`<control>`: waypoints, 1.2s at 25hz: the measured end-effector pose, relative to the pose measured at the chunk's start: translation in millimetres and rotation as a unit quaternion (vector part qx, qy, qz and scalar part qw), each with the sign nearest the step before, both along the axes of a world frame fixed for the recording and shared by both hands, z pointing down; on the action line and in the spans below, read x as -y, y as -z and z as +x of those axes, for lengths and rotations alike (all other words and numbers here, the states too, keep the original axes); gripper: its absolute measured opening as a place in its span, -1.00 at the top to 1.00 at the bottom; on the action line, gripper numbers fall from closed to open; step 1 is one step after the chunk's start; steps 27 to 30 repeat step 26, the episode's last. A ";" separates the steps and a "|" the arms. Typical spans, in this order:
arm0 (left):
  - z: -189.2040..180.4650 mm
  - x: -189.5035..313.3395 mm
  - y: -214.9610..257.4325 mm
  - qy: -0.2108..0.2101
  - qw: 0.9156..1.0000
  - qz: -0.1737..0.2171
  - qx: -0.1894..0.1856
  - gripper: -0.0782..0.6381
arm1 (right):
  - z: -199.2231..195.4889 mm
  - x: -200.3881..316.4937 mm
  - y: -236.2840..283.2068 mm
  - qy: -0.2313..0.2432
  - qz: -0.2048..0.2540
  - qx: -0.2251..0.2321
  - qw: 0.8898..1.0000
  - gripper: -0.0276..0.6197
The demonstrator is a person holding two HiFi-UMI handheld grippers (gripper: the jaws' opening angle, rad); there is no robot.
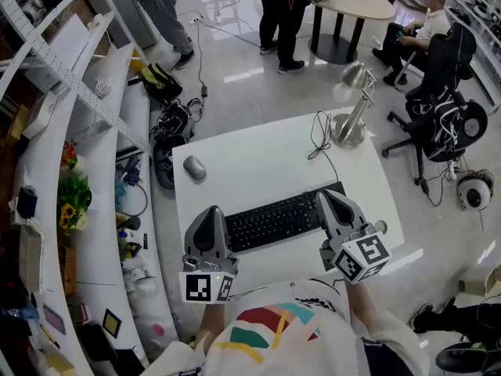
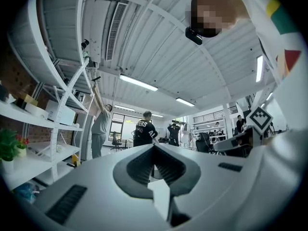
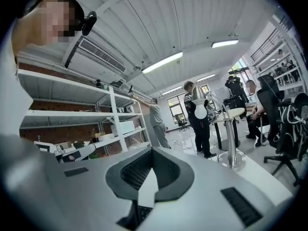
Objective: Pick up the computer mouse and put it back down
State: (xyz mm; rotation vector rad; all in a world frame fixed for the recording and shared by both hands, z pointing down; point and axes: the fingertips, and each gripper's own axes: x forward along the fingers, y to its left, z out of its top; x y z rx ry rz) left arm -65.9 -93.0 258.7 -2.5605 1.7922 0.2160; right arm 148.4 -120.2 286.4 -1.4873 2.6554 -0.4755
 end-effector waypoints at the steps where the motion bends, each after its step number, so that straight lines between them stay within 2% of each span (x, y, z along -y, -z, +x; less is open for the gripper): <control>1: 0.0 -0.7 0.1 0.000 1.000 0.000 0.002 0.66 | -1.0 0.0 -0.1 0.001 -0.001 0.004 1.000 0.87; 5: -5.4 -3.2 -3.0 0.004 1.000 -0.006 0.004 0.66 | -8.9 0.6 0.7 0.013 -0.005 0.035 0.999 0.87; 17: -14.2 -6.3 -5.4 0.002 1.000 -0.007 0.003 0.66 | -26.4 -2.1 2.1 0.019 0.003 0.007 1.000 0.87; 30: -25.8 -11.1 -9.0 0.002 1.000 -0.014 0.000 0.66 | -40.8 -7.4 -4.4 0.032 -0.014 0.005 0.999 0.87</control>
